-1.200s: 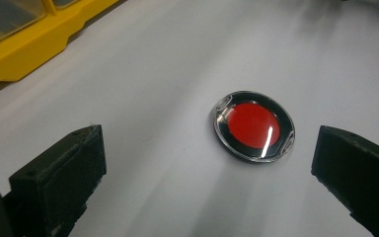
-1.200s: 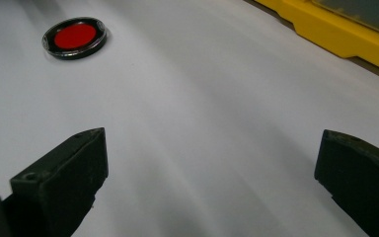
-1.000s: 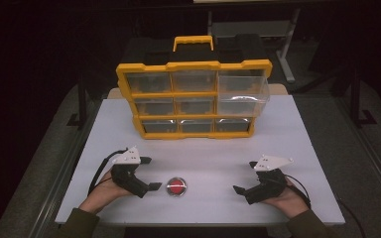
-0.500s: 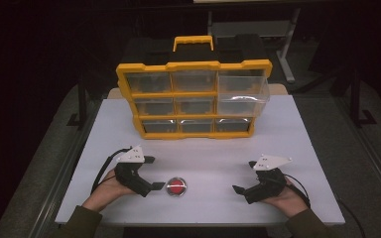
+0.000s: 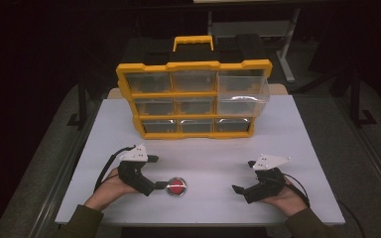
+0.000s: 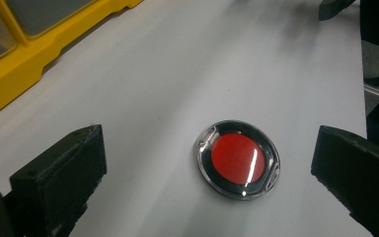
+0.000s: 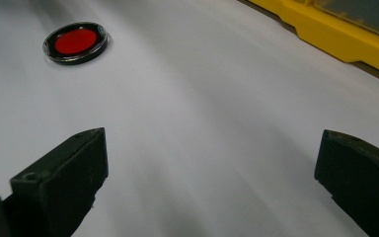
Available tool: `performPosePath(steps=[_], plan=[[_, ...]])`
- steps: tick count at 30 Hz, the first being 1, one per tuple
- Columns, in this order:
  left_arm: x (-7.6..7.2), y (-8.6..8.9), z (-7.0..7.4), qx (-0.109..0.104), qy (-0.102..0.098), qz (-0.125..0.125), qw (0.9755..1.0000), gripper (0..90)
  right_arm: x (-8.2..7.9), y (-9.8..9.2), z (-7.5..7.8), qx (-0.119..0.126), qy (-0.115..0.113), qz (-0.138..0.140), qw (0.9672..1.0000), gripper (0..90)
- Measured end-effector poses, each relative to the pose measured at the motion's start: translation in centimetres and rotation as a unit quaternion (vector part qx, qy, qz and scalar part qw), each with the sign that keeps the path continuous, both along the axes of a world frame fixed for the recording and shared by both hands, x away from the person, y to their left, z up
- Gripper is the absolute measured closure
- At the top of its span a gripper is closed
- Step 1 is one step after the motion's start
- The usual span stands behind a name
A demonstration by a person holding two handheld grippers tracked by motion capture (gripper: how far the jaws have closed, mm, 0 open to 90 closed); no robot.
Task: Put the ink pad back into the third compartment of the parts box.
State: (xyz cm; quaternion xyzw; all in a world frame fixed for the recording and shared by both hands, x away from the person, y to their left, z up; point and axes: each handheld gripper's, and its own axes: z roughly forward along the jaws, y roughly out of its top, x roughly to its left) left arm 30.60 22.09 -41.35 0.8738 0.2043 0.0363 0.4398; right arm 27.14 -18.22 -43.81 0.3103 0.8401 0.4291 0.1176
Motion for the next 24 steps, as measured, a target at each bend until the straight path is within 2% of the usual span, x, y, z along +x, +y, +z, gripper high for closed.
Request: performPosePath(steps=[13, 24], plan=[[0.5, -0.8, 0.3, 0.001, -0.008, -0.002, 1.0, 0.0, 0.0, 0.0, 0.0, 0.0, 0.001, 0.001, 1.0, 0.0], [0.8, -1.4, 0.5, -0.006, -0.011, -0.008, 0.9999, 0.0, 0.0, 0.0, 0.0, 0.0, 0.001, 0.003, 1.0, 0.0]])
